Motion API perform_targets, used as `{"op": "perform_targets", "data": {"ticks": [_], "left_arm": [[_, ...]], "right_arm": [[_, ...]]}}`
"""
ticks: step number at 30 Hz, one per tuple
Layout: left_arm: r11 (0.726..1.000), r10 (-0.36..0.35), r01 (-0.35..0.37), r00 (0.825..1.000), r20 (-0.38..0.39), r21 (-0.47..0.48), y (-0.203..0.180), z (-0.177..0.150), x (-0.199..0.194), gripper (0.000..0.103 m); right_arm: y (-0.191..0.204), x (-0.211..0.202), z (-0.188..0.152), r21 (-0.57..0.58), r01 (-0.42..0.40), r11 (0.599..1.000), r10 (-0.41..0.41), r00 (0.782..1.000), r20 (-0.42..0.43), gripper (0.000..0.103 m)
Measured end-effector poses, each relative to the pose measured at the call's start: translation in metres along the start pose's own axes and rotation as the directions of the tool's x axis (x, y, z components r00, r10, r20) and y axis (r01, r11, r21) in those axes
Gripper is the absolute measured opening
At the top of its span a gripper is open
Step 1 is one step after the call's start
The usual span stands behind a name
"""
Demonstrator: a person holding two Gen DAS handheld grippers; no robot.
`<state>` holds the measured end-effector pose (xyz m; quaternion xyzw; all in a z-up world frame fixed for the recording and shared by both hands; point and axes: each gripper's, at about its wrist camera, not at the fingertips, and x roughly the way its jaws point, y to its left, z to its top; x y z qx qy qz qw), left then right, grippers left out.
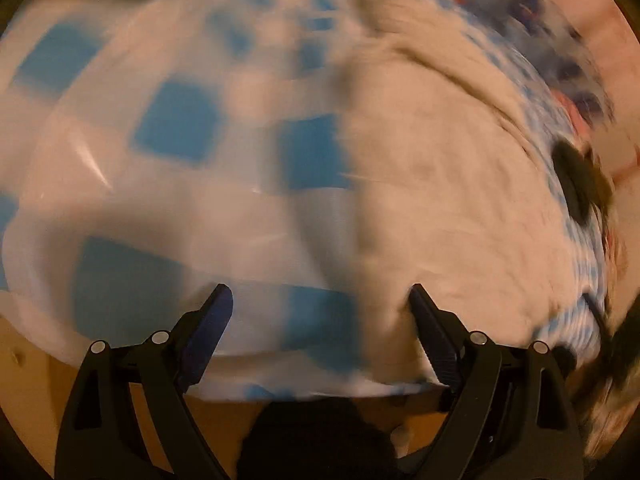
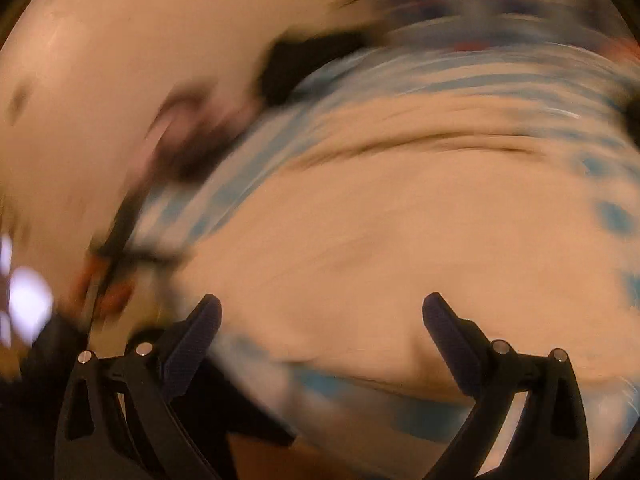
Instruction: Fold large clothes
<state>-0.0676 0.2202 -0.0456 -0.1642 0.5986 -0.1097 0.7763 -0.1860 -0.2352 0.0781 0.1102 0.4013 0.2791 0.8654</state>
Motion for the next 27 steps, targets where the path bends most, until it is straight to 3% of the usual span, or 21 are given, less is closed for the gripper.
{"op": "perform_targets", "data": {"ticks": [2,4,5,9,11,12,14,16,17,19,21,23,24,25,27], "left_arm": [[0.991,-0.048,0.050,0.999,0.021,-0.125,0.047,-0.003,0.004,0.082],[0.981,-0.091,0.098,0.995,0.049,-0.169,0.071,-0.008,0.000,0.066],[0.973,-0.117,0.127,0.991,0.065,-0.191,0.080,-0.011,-0.005,0.066],[0.973,-0.115,0.135,0.987,0.112,-0.190,0.092,-0.017,-0.023,0.066],[0.973,-0.126,0.151,0.981,0.145,-0.178,0.091,-0.021,-0.036,0.071],[0.970,-0.145,0.173,0.976,0.164,-0.168,0.088,-0.023,-0.046,0.071],[0.969,-0.176,0.205,0.965,0.196,-0.140,0.077,-0.027,-0.059,0.074],[0.971,-0.180,0.208,0.960,0.212,-0.116,0.067,-0.025,-0.069,0.076],[0.971,-0.185,0.212,0.957,0.222,-0.108,0.065,-0.026,-0.075,0.077],[0.964,-0.213,0.243,0.946,0.245,-0.103,0.062,-0.023,-0.085,0.077],[0.959,-0.231,0.264,0.938,0.260,-0.100,0.061,-0.024,-0.091,0.078],[0.953,-0.250,0.286,0.931,0.264,-0.104,0.056,-0.023,-0.093,0.078],[0.953,-0.249,0.284,0.932,0.262,-0.107,0.053,-0.024,-0.092,0.078],[0.953,-0.249,0.283,0.934,0.254,-0.105,0.049,-0.025,-0.092,0.078],[0.955,-0.254,0.281,0.938,0.237,-0.091,0.040,-0.026,-0.088,0.078]], "right_arm": [[0.059,0.054,0.005,-0.165,-0.053,0.985,0.041,0.996,-0.076,0.097],[0.109,0.102,0.007,-0.284,-0.076,0.956,0.029,0.986,-0.165,0.097],[0.133,0.126,0.009,-0.334,-0.086,0.939,0.018,0.979,-0.201,0.097],[0.185,0.194,0.012,-0.541,0.080,0.837,-0.204,0.964,-0.173,0.097],[0.176,0.206,0.018,-0.501,0.122,0.857,-0.233,0.958,-0.166,0.097],[0.166,0.207,0.027,-0.435,0.135,0.890,-0.225,0.961,-0.163,0.097],[0.138,0.197,0.049,-0.255,0.086,0.963,-0.127,0.980,-0.150,0.097],[0.121,0.185,0.064,-0.181,0.067,0.981,-0.088,0.990,-0.109,0.097],[0.128,0.177,0.064,-0.232,0.041,0.972,-0.064,0.994,-0.093,0.097],[0.153,0.172,0.049,-0.406,0.029,0.914,-0.072,0.993,-0.091,0.097],[0.183,0.189,0.017,-0.639,0.144,0.755,-0.237,0.970,-0.061,0.097],[0.189,0.213,0.001,-0.722,0.186,0.666,-0.332,0.941,-0.064,0.097],[0.187,0.219,0.000,-0.714,0.191,0.673,-0.337,0.939,-0.068,0.097],[0.181,0.222,0.006,-0.679,0.206,0.705,-0.338,0.939,-0.066,0.097],[0.147,0.215,0.033,-0.446,0.172,0.879,-0.250,0.961,-0.121,0.097]]}}
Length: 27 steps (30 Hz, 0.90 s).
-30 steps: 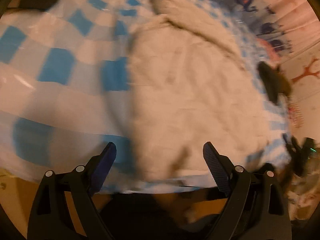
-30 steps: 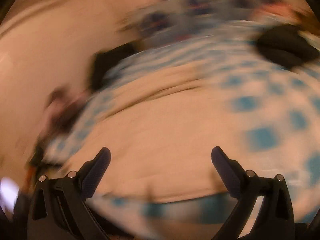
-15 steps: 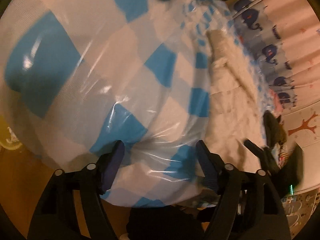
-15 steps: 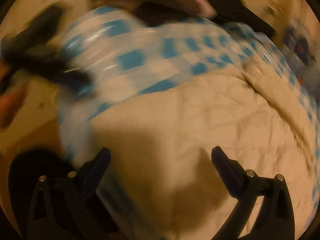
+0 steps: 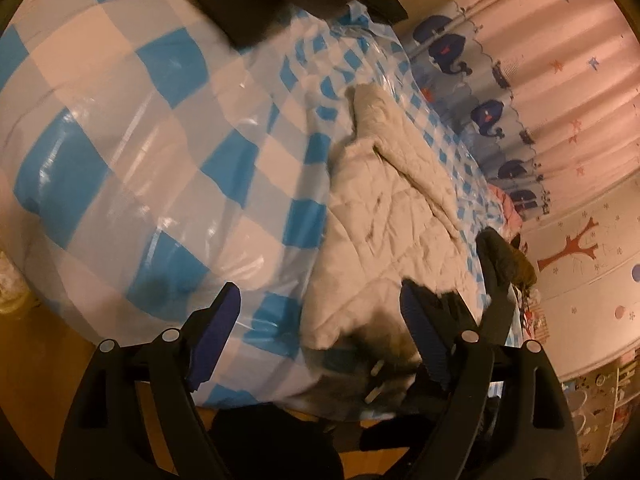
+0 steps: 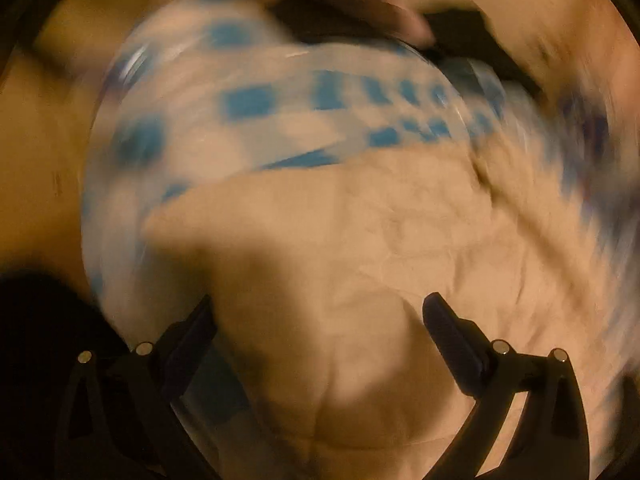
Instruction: Fold large clothes
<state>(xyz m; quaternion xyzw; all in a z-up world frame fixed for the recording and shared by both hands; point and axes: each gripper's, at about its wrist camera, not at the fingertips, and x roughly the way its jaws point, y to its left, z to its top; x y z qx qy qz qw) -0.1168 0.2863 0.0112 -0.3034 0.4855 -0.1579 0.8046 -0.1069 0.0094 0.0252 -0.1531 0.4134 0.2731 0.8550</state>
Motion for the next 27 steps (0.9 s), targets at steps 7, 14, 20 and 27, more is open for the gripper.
{"op": "perform_targets", "data": {"ticks": [7,14,20,27], "left_arm": [[1.000,-0.013,0.013,1.000,-0.015,0.018,-0.008,-0.004,0.004,0.080],[0.999,-0.009,0.011,0.999,-0.050,0.042,-0.023,-0.010,0.019,0.080],[0.998,-0.029,0.033,0.997,-0.073,0.054,-0.037,-0.013,0.025,0.080],[0.990,-0.104,0.115,0.985,-0.140,0.076,-0.064,-0.007,0.056,0.084]], "right_arm": [[0.009,-0.022,-0.017,-0.133,0.003,0.991,0.007,0.998,0.069,0.097],[0.037,-0.015,-0.022,-0.274,-0.051,0.960,0.073,0.995,0.071,0.097],[-0.035,0.000,-0.012,0.139,-0.071,0.988,0.063,0.996,0.060,0.097],[-0.125,0.003,-0.044,0.500,-0.290,0.816,0.237,0.957,0.169,0.096]]}}
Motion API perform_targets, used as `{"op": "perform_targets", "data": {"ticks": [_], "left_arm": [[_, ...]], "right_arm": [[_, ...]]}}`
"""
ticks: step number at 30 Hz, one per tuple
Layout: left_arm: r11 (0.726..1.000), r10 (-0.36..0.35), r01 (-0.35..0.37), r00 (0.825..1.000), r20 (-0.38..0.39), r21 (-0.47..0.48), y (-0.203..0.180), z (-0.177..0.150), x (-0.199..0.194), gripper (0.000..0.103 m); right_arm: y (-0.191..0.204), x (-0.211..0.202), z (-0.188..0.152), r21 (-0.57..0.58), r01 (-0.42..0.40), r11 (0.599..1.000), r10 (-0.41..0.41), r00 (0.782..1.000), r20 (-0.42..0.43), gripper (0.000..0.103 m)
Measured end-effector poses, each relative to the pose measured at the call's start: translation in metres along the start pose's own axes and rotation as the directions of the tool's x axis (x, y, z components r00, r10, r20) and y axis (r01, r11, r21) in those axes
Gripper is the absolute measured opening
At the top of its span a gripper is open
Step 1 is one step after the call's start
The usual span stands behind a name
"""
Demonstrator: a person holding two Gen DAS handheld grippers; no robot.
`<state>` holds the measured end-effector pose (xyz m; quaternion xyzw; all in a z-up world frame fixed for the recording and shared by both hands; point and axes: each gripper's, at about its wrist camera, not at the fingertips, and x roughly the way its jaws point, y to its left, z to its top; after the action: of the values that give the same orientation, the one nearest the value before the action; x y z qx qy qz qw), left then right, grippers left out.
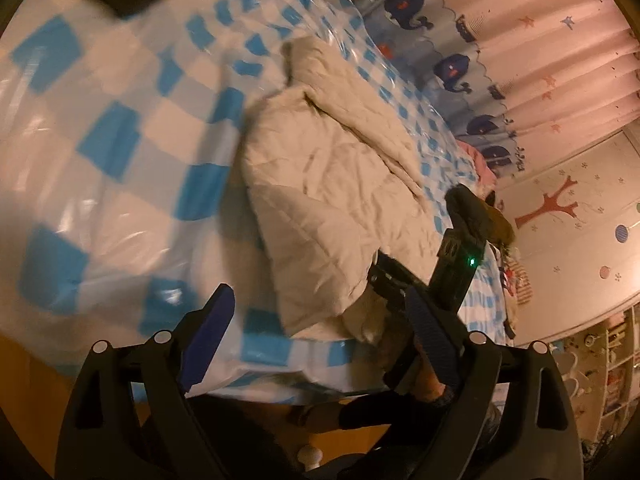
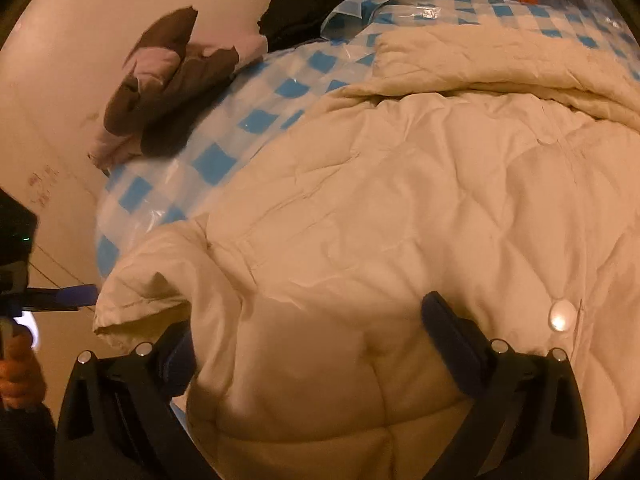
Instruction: Fold large clothes
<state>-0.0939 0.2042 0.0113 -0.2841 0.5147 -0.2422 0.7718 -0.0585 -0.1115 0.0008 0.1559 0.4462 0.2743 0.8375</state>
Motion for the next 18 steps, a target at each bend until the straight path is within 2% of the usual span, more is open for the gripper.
{"op": "perform_targets", "data": {"ticks": [5,7,9,12,15,18], "left_arm": [[1.000,0.018,-0.017,0.992,-0.127,0.005,-0.006,0.016,0.057,0.084],[1.000,0.013,-0.013,0.988,-0.154,0.003,-0.008,0.019,0.071,0.084],[1.000,0.013,-0.012,0.986,-0.163,0.010,-0.013,0.025,0.078,0.084],[1.000,0.026,-0.023,0.983,-0.183,0.019,-0.018,0.031,0.086,0.085],[0.996,0.087,-0.080,0.971,-0.224,0.042,-0.019,0.031,0.094,0.085],[0.982,0.186,-0.168,0.949,-0.253,0.091,-0.013,0.021,0.101,0.080]], "right_arm": [[-0.004,-0.003,-0.001,0.032,-0.042,0.999,0.042,0.999,0.020,0.096],[-0.005,-0.003,0.000,0.020,-0.041,0.999,0.041,0.999,0.020,0.096],[0.003,-0.001,-0.002,-0.037,-0.023,0.999,0.023,1.000,0.018,0.096],[0.027,-0.002,-0.012,-0.191,-0.005,0.982,0.006,1.000,0.009,0.096],[0.038,-0.018,-0.022,-0.278,-0.047,0.959,0.048,0.999,-0.003,0.096],[0.019,-0.056,-0.026,-0.258,-0.073,0.963,0.075,0.997,-0.002,0.096]]}}
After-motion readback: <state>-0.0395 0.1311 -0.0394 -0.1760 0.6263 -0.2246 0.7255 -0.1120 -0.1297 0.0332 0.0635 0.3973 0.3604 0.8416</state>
